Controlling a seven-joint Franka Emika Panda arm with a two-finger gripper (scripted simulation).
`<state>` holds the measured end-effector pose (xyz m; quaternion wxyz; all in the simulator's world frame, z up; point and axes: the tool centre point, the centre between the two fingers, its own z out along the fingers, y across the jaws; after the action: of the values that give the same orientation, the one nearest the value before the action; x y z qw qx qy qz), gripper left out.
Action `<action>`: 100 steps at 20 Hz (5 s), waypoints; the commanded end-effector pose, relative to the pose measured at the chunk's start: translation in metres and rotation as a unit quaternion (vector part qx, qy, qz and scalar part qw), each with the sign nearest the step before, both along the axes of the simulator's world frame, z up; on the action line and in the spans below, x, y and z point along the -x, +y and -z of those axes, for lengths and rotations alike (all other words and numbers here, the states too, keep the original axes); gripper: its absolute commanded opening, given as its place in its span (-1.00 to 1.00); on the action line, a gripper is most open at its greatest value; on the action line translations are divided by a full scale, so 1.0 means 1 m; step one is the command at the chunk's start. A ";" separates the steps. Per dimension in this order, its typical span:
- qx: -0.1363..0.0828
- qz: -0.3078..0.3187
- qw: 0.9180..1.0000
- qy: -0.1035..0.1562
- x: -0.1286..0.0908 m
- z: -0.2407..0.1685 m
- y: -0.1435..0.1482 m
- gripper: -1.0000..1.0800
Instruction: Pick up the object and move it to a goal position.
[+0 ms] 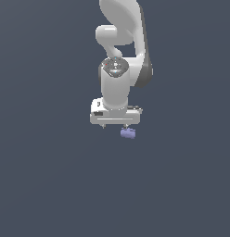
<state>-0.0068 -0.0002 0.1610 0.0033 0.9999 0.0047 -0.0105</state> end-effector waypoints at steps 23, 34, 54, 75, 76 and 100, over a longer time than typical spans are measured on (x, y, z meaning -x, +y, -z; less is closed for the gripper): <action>-0.005 -0.042 0.999 0.014 0.009 0.014 0.018 0.92; -0.005 -0.169 0.986 0.011 0.015 0.029 0.028 0.92; -0.007 -0.463 0.886 0.002 0.033 0.061 0.054 0.92; -0.009 -0.623 0.782 -0.006 0.045 0.077 0.073 0.92; -0.009 -0.623 0.782 -0.006 0.045 0.077 0.073 0.92; -0.009 -0.624 0.782 -0.006 0.046 0.127 0.073 -1.00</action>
<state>-0.0523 0.0732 0.0345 0.0003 0.7788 0.6273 0.0002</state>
